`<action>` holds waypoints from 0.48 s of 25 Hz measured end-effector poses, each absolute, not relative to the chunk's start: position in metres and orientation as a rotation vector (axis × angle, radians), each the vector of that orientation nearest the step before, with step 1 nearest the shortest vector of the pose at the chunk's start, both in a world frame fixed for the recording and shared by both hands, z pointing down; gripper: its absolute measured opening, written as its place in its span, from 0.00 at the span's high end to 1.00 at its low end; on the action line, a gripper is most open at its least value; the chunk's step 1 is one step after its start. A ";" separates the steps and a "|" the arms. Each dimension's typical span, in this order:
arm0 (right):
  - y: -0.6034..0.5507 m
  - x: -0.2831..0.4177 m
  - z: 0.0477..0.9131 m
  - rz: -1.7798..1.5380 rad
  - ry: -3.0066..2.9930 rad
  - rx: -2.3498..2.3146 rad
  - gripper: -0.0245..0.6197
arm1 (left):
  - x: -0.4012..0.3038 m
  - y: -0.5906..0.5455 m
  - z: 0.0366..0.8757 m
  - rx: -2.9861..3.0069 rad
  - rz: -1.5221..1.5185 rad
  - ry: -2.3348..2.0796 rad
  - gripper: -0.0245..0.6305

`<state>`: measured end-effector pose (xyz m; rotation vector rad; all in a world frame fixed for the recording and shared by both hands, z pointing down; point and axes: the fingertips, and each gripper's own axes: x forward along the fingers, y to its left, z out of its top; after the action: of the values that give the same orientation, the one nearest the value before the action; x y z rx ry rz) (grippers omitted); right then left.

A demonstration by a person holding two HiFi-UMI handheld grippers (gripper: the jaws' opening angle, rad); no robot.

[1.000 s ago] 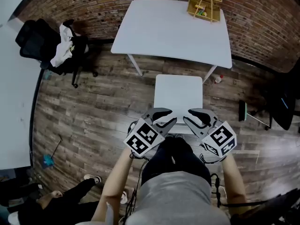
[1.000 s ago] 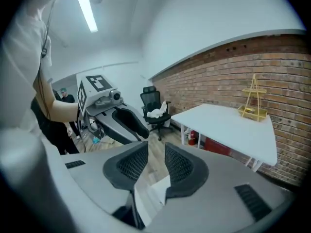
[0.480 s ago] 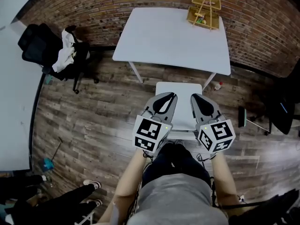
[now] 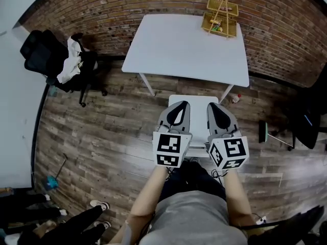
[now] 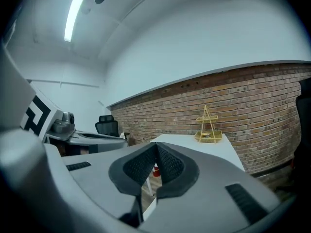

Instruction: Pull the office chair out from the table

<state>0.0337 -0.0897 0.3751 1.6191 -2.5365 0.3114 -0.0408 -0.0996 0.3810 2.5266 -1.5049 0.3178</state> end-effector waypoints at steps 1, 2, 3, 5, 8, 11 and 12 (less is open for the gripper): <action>-0.090 0.034 0.374 0.316 -2.538 1.625 0.94 | -0.042 -0.100 0.380 2.524 0.322 -1.523 0.94; -0.090 0.034 0.374 0.323 -2.541 1.629 0.94 | -0.043 -0.101 0.379 2.523 0.335 -1.544 0.94; -0.091 0.035 0.373 0.331 -2.546 1.631 0.94 | -0.043 -0.101 0.379 2.522 0.351 -1.563 0.94; -0.092 0.036 0.373 0.343 -2.552 1.630 0.94 | -0.044 -0.102 0.379 2.516 0.366 -1.588 0.94; -0.092 0.038 0.374 0.345 -2.547 1.640 0.94 | -0.047 -0.100 0.379 2.495 0.345 -1.600 0.94; -0.090 0.038 0.374 0.346 -2.544 1.647 0.94 | -0.049 -0.098 0.379 2.489 0.344 -1.611 0.94; -0.090 0.037 0.374 0.344 -2.544 1.647 0.94 | -0.049 -0.098 0.379 2.490 0.344 -1.612 0.94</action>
<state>0.0375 -0.0902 0.3735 1.6472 -2.5435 0.3443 -0.0489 -0.0980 0.3787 2.4896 -1.6123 0.3440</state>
